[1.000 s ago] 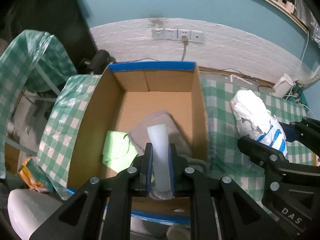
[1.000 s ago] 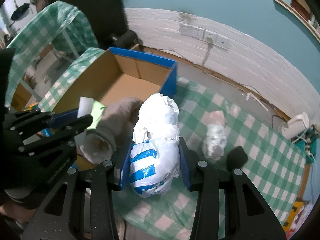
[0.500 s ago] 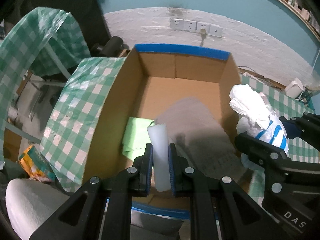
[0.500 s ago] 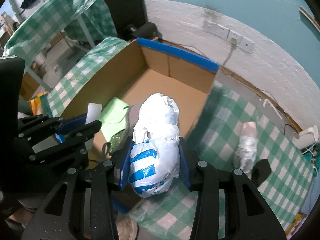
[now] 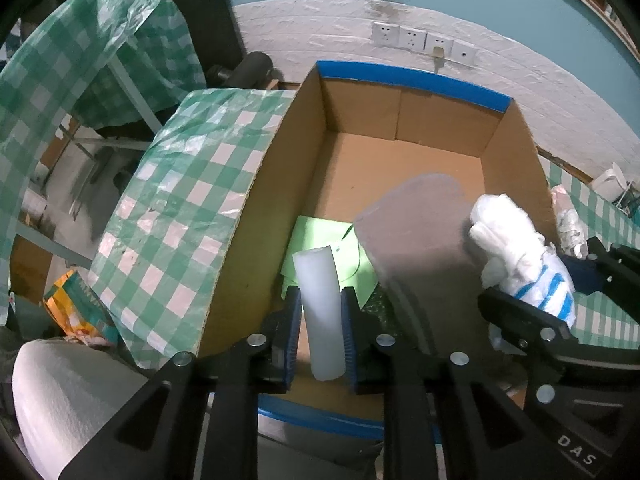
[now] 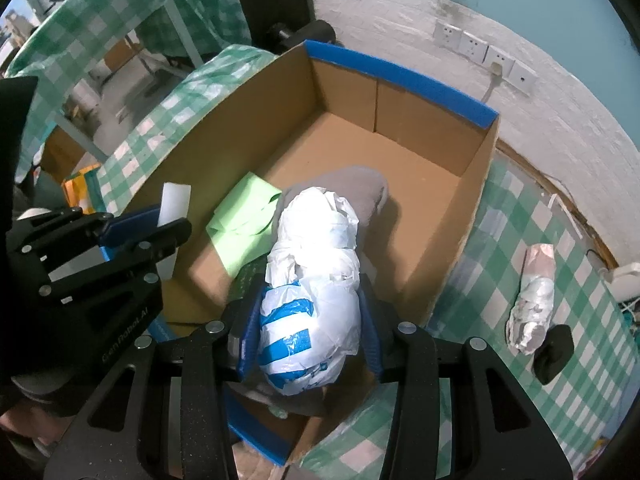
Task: Organize soft objects
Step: 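Open the left gripper inside the box while the right gripper releases the bag beside it, then withdraw both grippers from the box back over the table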
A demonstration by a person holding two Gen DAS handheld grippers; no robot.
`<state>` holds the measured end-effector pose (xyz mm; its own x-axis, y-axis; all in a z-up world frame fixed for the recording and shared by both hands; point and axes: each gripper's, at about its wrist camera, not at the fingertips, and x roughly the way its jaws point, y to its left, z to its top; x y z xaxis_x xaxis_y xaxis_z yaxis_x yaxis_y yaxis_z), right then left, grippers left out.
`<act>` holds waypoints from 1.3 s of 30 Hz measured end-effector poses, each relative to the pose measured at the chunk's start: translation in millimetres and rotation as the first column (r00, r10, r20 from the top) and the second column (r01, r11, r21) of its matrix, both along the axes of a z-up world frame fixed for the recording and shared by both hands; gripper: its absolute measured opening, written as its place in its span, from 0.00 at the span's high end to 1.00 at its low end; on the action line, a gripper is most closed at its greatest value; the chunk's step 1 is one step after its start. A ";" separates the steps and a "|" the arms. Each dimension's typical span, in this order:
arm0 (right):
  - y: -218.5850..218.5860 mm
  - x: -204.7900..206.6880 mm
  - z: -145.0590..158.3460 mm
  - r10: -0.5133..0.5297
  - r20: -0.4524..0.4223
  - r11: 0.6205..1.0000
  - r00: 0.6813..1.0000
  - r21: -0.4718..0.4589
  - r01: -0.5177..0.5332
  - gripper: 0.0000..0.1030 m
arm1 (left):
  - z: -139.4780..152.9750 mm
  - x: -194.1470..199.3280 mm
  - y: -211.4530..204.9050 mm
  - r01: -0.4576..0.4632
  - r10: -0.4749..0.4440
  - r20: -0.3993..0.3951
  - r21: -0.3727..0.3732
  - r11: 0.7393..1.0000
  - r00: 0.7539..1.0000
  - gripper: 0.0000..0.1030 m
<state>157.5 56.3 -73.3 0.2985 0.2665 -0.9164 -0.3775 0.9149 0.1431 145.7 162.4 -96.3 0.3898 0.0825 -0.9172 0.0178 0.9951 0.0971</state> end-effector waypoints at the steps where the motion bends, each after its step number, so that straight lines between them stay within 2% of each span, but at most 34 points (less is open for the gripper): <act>1: 0.0 -0.4 0.7 -0.001 0.006 1.000 1.000 -0.002 0.001 0.51 | -0.9 0.6 1.5 -0.004 0.004 -0.003 -0.001 1.000 1.000 0.78; 2: -0.3 -0.5 1.2 -0.003 0.013 1.000 1.000 -0.004 0.003 0.42 | -1.4 0.8 2.8 -0.008 0.008 -0.005 -0.002 1.000 1.000 0.73; 4: -2.0 -0.7 4.8 -0.016 0.034 1.000 0.999 -0.010 0.017 0.36 | -1.7 1.3 4.3 -0.018 0.018 -0.005 0.004 1.000 1.000 0.64; 5: -2.8 -0.4 6.0 -0.020 0.040 1.000 0.999 -0.008 0.020 0.36 | -1.2 1.4 4.8 -0.021 0.021 0.000 0.009 1.000 1.000 0.59; 11: -11.2 0.8 15.8 -0.048 0.056 0.999 0.997 0.009 0.048 0.34 | 5.0 -0.1 3.4 -0.019 0.018 0.027 0.018 1.000 0.999 0.47; 17: -25.1 -3.6 26.4 -0.074 0.075 0.997 0.994 0.016 0.073 0.34 | 12.1 -1.4 -5.1 0.005 -0.005 0.048 0.017 1.000 0.999 0.46; 21: -38.0 -8.3 32.8 -0.097 0.087 0.995 0.991 0.026 0.096 0.34 | 20.5 -3.2 -11.6 0.012 -0.014 0.067 0.020 1.000 0.998 0.40; 28: -60.2 -15.0 40.9 -0.141 0.101 0.990 0.985 0.036 0.138 0.34 | 40.0 -8.6 -26.9 0.037 -0.039 0.119 0.022 0.999 0.992 0.40; 39: -103.9 -28.9 51.8 -0.211 0.120 0.977 0.970 0.044 0.207 0.34 | 53.1 -16.2 -63.3 0.101 -0.104 0.141 0.028 0.995 0.985 0.40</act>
